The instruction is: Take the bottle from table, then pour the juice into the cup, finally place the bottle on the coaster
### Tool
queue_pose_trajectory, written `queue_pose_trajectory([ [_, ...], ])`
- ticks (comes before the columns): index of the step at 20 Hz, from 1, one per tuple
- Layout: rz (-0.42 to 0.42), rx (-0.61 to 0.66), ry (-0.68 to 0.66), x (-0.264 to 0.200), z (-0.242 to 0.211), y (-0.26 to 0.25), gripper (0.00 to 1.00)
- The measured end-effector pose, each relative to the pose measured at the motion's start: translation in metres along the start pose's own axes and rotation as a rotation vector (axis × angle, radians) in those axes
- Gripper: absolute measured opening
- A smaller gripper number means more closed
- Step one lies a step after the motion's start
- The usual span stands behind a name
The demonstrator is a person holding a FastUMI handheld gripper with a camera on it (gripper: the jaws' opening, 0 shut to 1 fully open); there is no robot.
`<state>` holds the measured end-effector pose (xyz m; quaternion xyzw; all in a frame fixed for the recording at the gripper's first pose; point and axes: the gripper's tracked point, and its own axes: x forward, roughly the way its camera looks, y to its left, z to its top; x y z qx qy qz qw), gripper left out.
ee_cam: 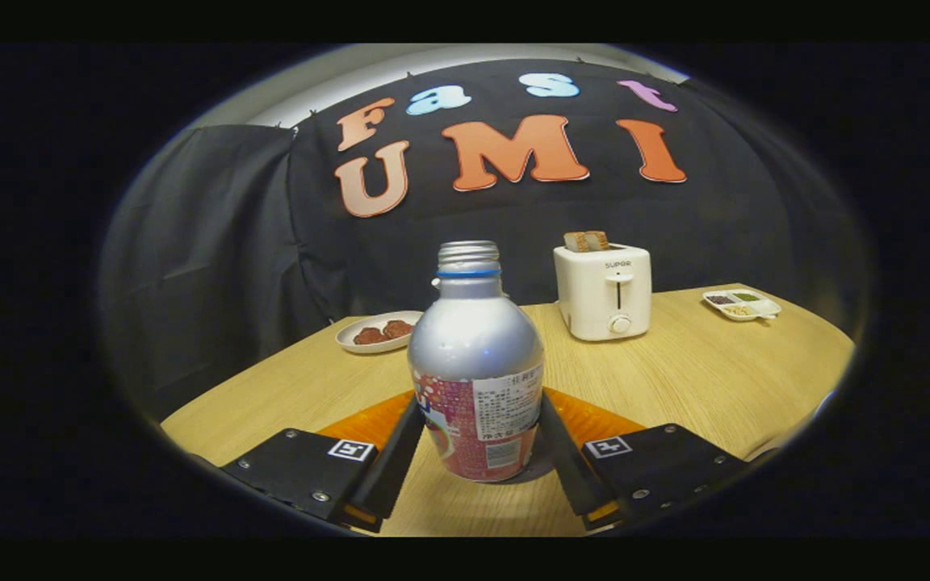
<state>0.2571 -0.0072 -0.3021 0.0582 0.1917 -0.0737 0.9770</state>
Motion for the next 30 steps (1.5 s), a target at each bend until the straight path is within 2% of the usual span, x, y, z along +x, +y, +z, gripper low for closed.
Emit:
queue_pose_trajectory([
  [6,-0.018,0.012,0.002,0.008,0.0,-0.006,0.8],
  [13,-0.003,-0.048,0.029,0.006,-0.009,-0.001,0.8],
  [18,-0.018,-0.08,0.034,-0.011,-0.005,-0.007,0.86],
  [23,0.012,-0.133,-0.059,-0.05,0.032,0.0,0.92],
  [27,0.051,-0.119,-0.131,-0.087,0.069,0.007,0.94],
  [30,0.069,-0.164,-0.231,-0.125,0.104,0.009,0.95],
])
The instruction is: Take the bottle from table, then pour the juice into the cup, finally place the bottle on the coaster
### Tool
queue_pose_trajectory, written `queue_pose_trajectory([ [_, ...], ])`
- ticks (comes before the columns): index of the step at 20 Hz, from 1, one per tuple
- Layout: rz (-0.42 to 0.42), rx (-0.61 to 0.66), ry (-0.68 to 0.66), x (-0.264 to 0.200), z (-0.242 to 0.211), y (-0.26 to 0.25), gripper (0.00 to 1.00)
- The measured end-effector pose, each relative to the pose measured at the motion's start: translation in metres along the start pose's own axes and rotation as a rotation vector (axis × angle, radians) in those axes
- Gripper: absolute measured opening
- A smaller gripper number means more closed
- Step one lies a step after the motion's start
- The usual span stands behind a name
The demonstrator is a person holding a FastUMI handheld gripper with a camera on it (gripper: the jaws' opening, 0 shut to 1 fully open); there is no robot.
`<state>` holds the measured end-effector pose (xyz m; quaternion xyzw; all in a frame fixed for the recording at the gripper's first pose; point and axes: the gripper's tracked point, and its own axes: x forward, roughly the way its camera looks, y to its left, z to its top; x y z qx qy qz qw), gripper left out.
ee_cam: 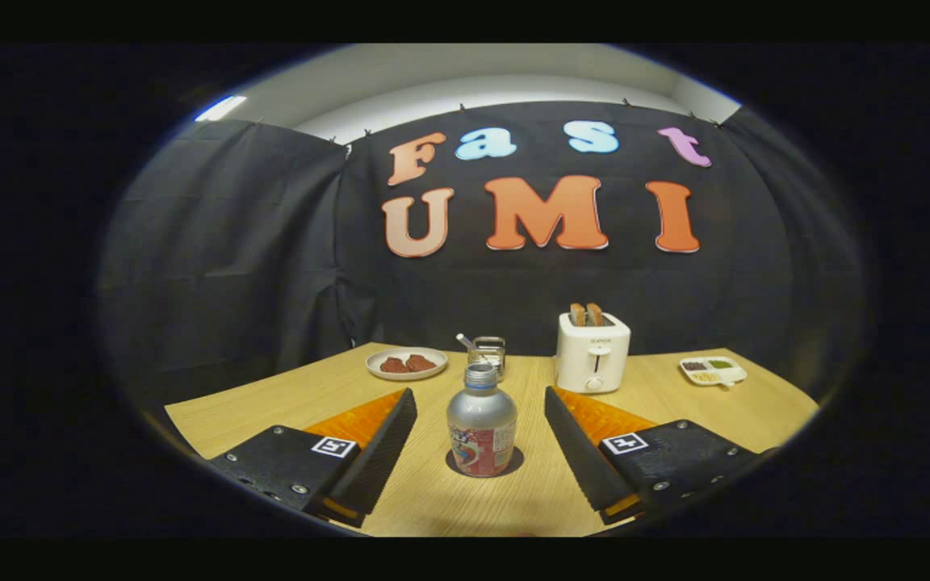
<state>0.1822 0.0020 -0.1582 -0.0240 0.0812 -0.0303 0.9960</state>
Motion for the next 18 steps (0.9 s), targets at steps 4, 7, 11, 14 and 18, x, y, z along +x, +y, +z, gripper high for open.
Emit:
queue_pose_trajectory([
  [4,0.025,-0.017,-0.111,-0.045,0.049,0.002,0.95],
  [7,0.033,-0.012,-0.182,-0.08,0.083,-0.001,0.95],
  [11,0.051,-0.044,-0.279,-0.115,0.115,-0.001,0.95],
  [14,0.04,-0.062,-0.298,-0.132,0.121,-0.005,0.95],
  [18,0.04,-0.025,-0.299,-0.141,0.123,-0.014,0.95],
])
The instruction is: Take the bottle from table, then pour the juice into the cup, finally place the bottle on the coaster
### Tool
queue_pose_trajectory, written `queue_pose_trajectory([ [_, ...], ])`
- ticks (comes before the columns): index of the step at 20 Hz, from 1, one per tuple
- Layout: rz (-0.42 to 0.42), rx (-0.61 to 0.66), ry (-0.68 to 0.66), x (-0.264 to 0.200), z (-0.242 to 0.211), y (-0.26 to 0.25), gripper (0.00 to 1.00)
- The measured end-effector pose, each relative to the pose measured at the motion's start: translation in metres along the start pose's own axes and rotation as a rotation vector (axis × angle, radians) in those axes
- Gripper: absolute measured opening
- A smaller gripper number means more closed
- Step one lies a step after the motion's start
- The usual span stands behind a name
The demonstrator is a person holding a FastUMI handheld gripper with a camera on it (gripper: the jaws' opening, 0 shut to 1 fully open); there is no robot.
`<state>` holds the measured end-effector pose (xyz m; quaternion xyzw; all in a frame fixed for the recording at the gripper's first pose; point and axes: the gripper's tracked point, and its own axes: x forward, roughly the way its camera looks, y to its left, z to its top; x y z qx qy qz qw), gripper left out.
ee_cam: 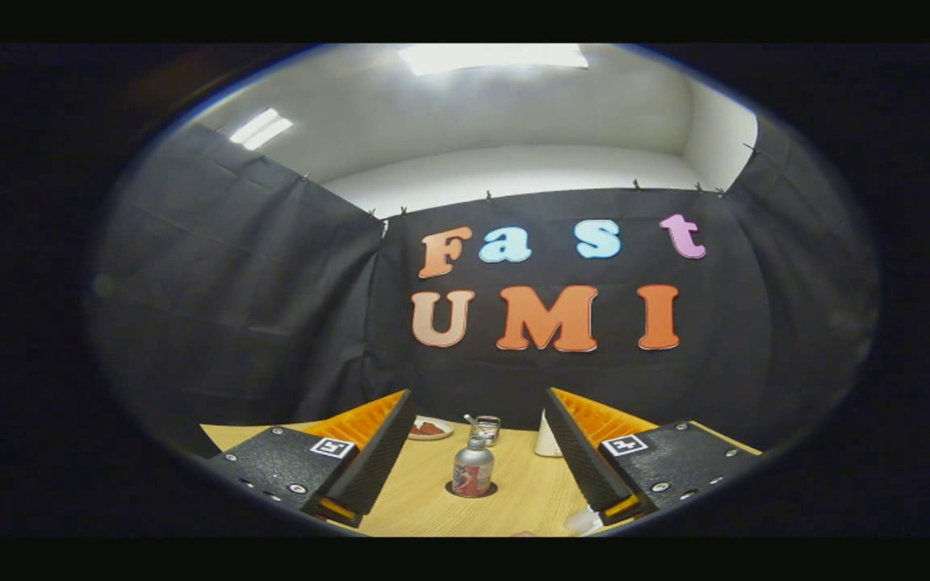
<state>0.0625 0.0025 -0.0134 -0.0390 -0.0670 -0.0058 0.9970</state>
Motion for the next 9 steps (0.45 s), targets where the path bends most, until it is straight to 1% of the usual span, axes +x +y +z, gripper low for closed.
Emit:
queue_pose_trajectory([
  [3,-0.008,-0.021,-0.033,0.005,0.002,-0.007,0.95],
  [5,-0.02,-0.054,-0.017,0.007,-0.011,-0.008,0.95],
  [9,-0.033,-0.108,-0.026,0.009,-0.011,-0.007,0.95],
])
